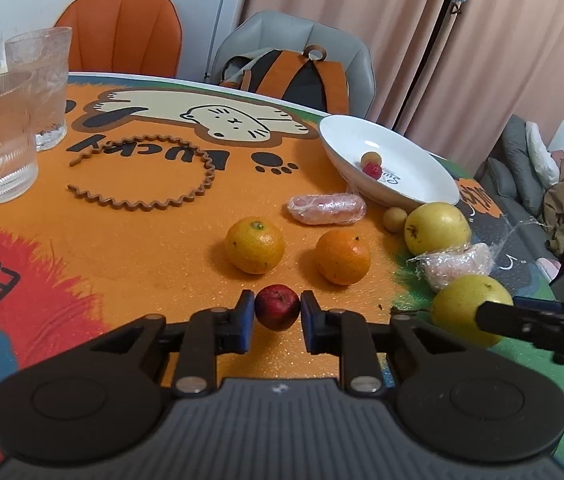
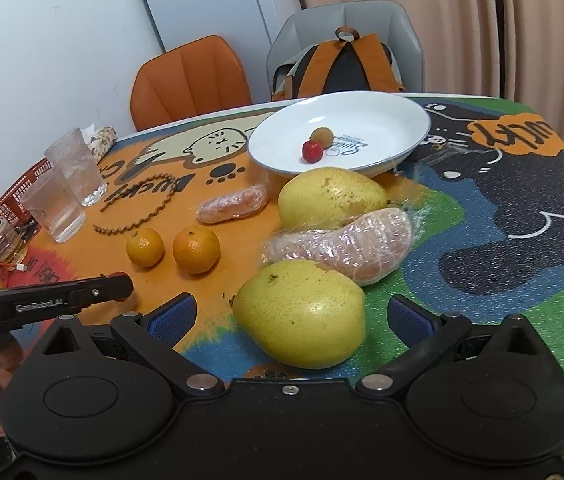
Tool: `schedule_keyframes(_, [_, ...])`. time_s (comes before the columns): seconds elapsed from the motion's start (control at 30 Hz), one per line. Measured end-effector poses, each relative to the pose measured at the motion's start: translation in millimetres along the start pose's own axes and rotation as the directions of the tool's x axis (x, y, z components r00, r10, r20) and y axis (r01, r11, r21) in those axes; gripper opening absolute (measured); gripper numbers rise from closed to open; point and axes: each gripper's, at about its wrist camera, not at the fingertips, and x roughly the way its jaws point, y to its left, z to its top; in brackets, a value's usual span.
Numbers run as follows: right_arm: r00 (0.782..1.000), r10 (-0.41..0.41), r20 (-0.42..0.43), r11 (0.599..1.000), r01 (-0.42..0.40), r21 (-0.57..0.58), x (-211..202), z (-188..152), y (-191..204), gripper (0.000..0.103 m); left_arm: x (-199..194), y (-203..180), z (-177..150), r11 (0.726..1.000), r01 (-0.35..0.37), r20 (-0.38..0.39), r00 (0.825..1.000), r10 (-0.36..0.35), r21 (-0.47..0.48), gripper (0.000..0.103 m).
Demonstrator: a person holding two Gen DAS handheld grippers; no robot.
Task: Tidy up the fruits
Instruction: 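Grasp the large yellow pomelo with the right tool while the left tool lifts the red fruit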
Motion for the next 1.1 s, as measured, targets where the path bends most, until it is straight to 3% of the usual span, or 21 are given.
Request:
schedule_keyframes(0.27, [1.0,-0.011,-0.01,1.0,0.011,0.003,11,-2,-2,0.101,-12,-8,2,1.0,0.03,0.019,0.999,-0.03,0.01,0.023])
schedule_keyframes(0.37, [1.0,-0.01,-0.025,1.0,0.01,-0.001,19,-4,-3,0.088,-13,-11,3,0.999,0.03,0.021,0.999,-0.03,0.013,0.023])
schedule_keyframes(0.4, [1.0,0.002,-0.03,1.0,-0.002,0.002,23,-6,-4,0.076,-13,-12,3,0.999,0.029,0.021,0.999,-0.03,0.013,0.023])
schedule_keyframes(0.63, [0.999,0.05,-0.006,0.999,-0.049,0.023,19,-8,-10,0.075,-17,-17,6,1.0,0.026,0.033,0.999,-0.026,0.011,0.023])
schedule_keyframes(1.1, [0.996,0.01,0.087,1.0,-0.009,-0.014,-10,15,-3,0.075,-19,-34,20,0.996,0.072,0.063,0.995,-0.075,0.045,0.023])
